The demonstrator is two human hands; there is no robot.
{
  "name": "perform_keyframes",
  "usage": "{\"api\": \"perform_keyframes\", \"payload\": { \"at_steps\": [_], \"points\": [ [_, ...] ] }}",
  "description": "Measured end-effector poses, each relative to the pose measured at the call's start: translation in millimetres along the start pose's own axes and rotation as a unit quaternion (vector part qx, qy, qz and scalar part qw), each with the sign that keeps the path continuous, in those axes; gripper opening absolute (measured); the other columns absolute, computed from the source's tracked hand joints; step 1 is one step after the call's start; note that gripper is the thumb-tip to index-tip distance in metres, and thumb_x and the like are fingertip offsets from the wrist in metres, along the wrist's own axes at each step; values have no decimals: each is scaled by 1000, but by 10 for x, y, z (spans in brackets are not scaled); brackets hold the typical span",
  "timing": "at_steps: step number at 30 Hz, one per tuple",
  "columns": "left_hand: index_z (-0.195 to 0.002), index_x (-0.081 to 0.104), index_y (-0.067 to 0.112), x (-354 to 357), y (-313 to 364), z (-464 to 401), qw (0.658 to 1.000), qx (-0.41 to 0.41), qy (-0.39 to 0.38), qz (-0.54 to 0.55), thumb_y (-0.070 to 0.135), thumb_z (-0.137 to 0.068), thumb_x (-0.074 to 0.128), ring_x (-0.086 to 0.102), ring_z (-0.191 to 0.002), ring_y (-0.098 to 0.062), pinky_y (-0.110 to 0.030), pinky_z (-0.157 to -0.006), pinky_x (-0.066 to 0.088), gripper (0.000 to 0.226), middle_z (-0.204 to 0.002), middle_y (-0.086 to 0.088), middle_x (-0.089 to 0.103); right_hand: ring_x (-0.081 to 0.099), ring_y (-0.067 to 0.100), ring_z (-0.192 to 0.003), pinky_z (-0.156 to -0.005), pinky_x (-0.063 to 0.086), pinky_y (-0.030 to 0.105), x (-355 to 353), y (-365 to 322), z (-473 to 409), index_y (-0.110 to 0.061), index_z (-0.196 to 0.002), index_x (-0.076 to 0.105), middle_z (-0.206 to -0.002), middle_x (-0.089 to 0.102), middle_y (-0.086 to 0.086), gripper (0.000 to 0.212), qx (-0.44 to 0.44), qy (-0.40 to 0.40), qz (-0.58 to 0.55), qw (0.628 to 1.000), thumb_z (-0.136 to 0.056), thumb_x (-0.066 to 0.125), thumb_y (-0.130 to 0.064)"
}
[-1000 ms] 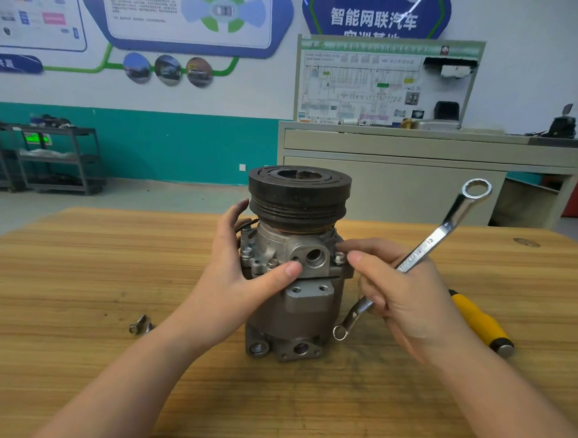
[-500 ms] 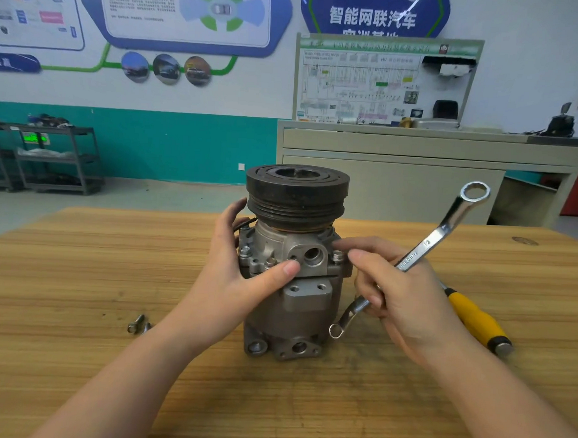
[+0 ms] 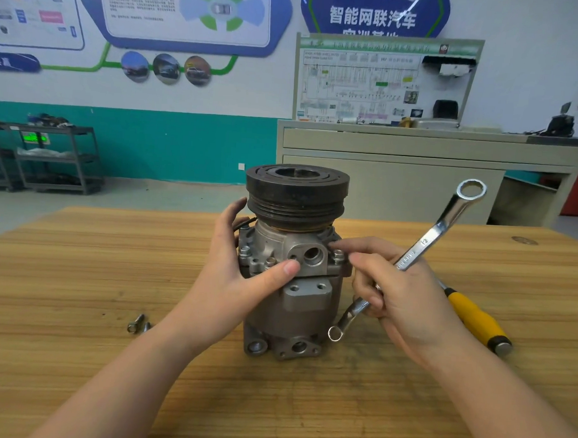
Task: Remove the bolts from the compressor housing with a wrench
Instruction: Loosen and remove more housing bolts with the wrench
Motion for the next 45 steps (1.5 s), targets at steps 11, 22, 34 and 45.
{"api": "perform_keyframes", "payload": {
  "at_steps": [11, 22, 34, 45],
  "points": [
    [-137, 15, 47, -6, 23, 7, 1000, 2, 8, 4, 60, -55, 73, 42, -108, 27, 4, -78, 37, 101, -126, 31, 38, 32, 3, -37, -39, 29, 12, 26, -47, 0, -17, -93, 69, -40, 38, -9, 20, -32, -2, 11, 999, -80, 70, -32],
    [-138, 16, 46, 0, 21, 4, 1000, 4, 4, 1, 57, -59, 76, 43, -109, 25, 3, -79, 39, 99, -130, 30, 38, 32, 4, -37, -39, 29, 12, 38, -51, 3, -9, -91, 65, -38, 37, -9, 23, -20, -2, 16, 1000, -77, 66, -27],
    [-135, 15, 51, -16, 1, 7, 1000, 2, 6, -3, 63, -57, 72, 40, -111, 26, 4, -79, 37, 96, -128, 34, 38, 32, 2, -36, -37, 26, 12, -8, -51, -6, -13, -89, 69, -39, 36, -9, 16, -13, 14, -14, 1000, -80, 65, -25],
    [-135, 16, 48, 1, 28, 1, 1000, 2, 6, 5, 59, -57, 72, 42, -110, 26, 4, -79, 37, 97, -127, 33, 38, 30, 4, -36, -37, 27, 12, 49, -80, 20, -13, -92, 66, -39, 36, -8, 26, -14, -3, 8, 1000, -73, 68, -31]
  ]
}}
Point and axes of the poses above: each hand's wrist, its own z-axis away from the middle knuckle, its own x-axis out of the palm, y = z × x, the point moved 7 cm from there along -z, towards the middle knuckle
